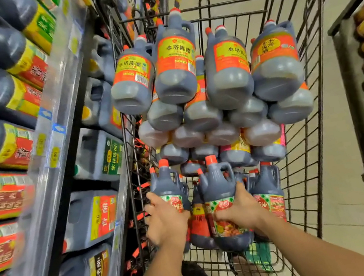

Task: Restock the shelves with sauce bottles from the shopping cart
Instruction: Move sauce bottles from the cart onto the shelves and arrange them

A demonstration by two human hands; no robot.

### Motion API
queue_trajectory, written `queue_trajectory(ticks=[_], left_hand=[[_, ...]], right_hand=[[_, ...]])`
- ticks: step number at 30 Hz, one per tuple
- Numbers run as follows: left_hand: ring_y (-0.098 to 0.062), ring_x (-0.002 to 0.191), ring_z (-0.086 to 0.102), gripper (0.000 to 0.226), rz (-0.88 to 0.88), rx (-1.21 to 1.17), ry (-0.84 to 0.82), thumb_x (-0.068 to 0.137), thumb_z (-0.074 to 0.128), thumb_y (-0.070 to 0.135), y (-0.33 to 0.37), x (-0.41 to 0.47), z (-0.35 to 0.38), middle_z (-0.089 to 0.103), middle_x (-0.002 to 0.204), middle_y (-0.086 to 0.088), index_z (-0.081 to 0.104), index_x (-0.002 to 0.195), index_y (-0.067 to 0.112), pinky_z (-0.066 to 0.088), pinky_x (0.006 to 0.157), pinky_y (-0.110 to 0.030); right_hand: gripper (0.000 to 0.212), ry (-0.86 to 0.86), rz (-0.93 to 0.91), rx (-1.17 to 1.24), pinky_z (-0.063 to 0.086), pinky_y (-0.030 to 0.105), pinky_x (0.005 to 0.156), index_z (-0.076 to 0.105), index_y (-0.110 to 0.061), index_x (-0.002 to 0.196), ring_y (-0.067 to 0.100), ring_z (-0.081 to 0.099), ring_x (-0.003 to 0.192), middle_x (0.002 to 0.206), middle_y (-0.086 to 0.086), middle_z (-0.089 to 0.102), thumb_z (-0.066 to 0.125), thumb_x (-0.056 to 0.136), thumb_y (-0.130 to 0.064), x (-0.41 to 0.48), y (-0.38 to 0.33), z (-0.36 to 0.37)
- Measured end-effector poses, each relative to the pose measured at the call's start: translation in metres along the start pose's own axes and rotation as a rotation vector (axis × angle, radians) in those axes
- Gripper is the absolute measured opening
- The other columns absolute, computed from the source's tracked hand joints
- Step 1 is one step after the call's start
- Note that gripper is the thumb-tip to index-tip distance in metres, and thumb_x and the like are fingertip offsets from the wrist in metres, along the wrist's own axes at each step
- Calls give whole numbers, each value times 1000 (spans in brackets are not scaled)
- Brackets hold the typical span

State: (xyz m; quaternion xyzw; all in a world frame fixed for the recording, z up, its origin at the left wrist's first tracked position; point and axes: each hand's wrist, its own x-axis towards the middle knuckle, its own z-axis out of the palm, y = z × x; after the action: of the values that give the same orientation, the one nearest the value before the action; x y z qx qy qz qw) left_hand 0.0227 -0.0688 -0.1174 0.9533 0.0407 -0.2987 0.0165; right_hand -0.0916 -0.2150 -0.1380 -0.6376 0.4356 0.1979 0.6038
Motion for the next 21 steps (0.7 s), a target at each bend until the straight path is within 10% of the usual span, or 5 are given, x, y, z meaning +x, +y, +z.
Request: queue_trajectory(ticks=[21], left_hand=[[-1, 84, 60, 104, 441, -802, 157, 39, 83, 49, -36, -63, -107, 57, 102, 23, 28, 127, 47, 45, 69, -21]], right_hand=[[76, 255, -542, -3, 49, 14, 61, 36, -16, 118, 0, 62, 81, 99, -3, 63, 87, 62, -12, -105, -96, -36]])
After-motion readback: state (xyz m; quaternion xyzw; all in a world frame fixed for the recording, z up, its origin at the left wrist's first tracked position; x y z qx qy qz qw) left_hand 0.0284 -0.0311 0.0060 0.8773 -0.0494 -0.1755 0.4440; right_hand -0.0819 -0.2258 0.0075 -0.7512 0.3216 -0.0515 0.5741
